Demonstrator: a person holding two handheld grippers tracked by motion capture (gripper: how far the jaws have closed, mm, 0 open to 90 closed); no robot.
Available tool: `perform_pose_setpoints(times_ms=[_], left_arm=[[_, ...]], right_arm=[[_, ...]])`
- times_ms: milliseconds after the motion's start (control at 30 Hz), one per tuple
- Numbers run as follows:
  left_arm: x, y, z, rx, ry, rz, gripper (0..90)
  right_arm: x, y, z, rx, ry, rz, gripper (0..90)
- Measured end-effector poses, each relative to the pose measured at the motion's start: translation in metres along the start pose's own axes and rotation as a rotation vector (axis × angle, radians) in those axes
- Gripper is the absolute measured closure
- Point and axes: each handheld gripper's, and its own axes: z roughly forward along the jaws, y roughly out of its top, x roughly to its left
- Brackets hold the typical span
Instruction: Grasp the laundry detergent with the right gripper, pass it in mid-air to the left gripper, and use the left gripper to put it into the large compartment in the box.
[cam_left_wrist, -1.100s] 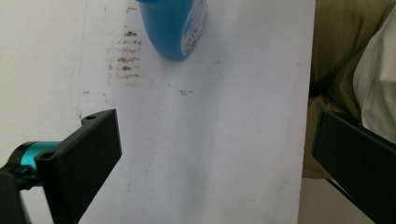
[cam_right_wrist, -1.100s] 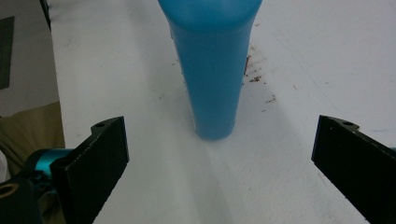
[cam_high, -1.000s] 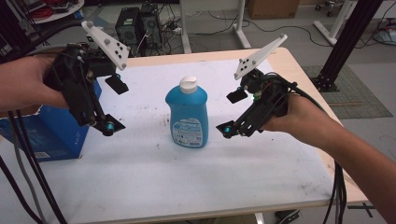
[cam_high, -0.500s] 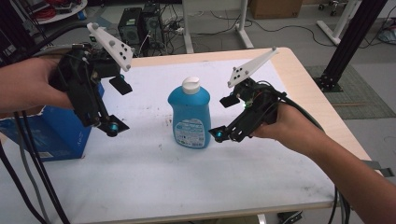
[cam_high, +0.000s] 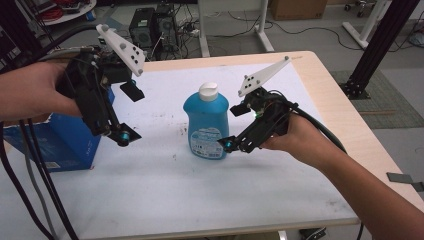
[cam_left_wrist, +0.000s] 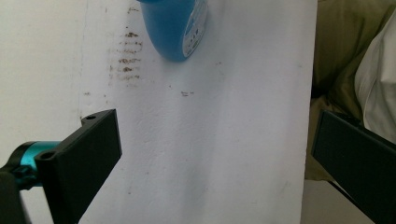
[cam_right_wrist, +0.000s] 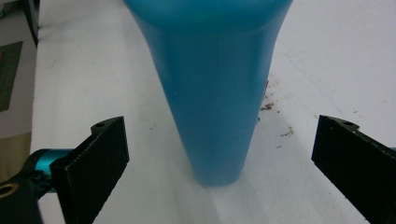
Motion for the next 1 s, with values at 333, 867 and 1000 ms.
perform_pose_setpoints(times_ms=[333, 867, 1000], left_arm=[[0.002, -0.001, 0.001, -0.003, -0.004, -0.007, 1.7], [0.003, -0.003, 0.001, -0.004, -0.013, -0.005, 1.7], [0.003, -0.003, 0.001, -0.008, -0.014, -0.005, 1.7]], right_arm=[[-0.002, -0.002, 0.017, -0.054, 0.01, 0.004, 3.0], [-0.001, -0.004, 0.029, -0.133, 0.062, 0.002, 17.0], [-0.002, -0.005, 0.03, -0.138, 0.066, 0.001, 19.7]])
